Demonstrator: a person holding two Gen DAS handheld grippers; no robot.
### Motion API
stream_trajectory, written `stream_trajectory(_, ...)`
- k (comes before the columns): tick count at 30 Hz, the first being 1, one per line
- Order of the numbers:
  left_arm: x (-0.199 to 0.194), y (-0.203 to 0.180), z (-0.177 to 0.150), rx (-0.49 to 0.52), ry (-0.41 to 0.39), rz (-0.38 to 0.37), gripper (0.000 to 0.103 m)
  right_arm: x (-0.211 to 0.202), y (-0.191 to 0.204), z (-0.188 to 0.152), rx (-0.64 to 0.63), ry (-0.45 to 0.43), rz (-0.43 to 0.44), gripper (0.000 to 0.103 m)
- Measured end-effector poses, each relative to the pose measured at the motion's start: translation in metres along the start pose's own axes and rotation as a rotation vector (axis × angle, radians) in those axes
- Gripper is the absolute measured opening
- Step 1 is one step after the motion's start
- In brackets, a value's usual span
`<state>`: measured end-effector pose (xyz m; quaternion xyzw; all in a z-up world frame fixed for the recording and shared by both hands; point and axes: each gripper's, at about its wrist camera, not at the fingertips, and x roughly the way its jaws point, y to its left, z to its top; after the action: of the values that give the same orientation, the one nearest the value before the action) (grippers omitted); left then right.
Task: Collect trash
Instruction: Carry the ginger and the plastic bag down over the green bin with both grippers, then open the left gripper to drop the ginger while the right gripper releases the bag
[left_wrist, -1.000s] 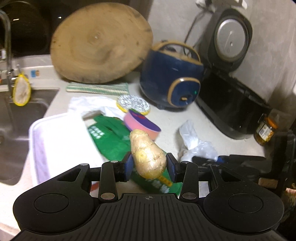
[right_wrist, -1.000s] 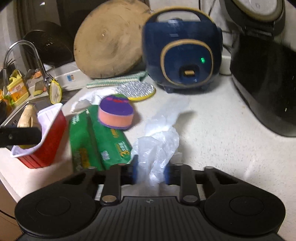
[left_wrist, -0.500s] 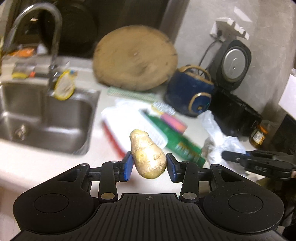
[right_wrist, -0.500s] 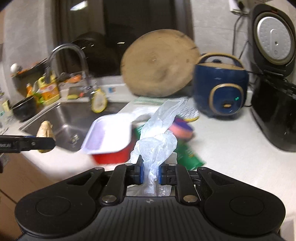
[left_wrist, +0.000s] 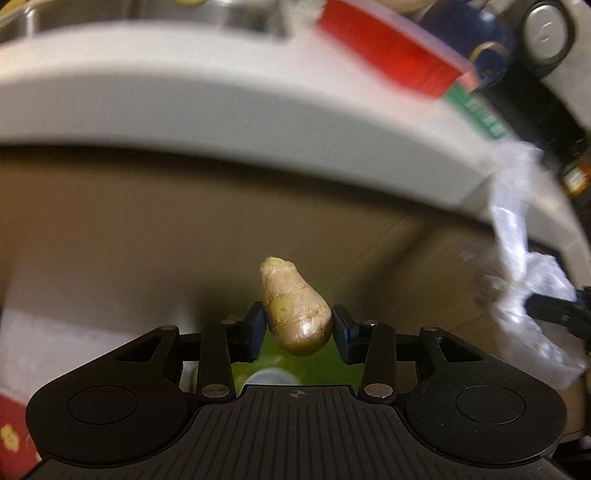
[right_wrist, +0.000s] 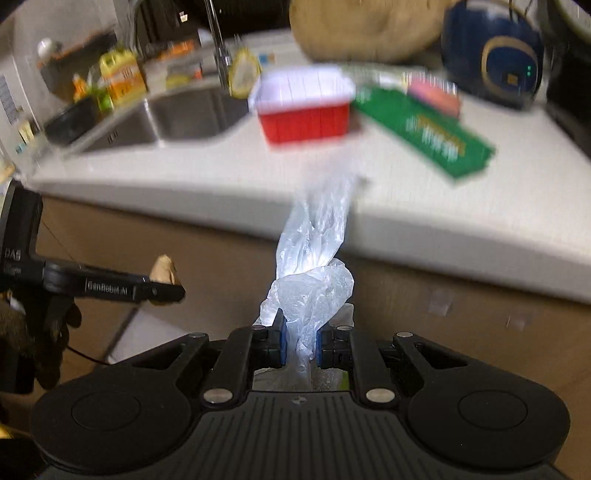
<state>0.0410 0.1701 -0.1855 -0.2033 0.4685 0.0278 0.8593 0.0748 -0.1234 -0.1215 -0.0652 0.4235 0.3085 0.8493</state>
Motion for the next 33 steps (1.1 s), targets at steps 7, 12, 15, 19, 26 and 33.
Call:
stream_trajectory(7,0.029,0.023,-0.030,-0.013,0.102,0.046,0.044,0.049,-0.008,-0.034,0.062,0.130,-0.026,0.013)
stream_trajectory(12,0.063,0.021,-0.052,-0.021,0.202,-0.001,0.044,0.071,-0.020,-0.050,0.096,0.189,-0.058,0.013)
stream_trajectory(15,0.093,0.015,-0.067,-0.018,0.288,-0.033,0.044,0.080,-0.027,-0.057,0.114,0.222,-0.069,0.013)
stream_trajectory(19,0.143,0.008,-0.088,-0.050,0.406,-0.069,0.044,0.094,-0.030,-0.063,0.103,0.272,-0.073,0.013)
stream_trajectory(26,0.214,0.004,-0.123,-0.163,0.542,-0.087,0.044,0.129,-0.023,-0.066,0.062,0.362,-0.065,0.013)
stream_trajectory(33,0.179,0.035,-0.113,-0.351,0.403,-0.164,0.043,0.162,-0.005,-0.072,0.023,0.439,0.014,0.014)
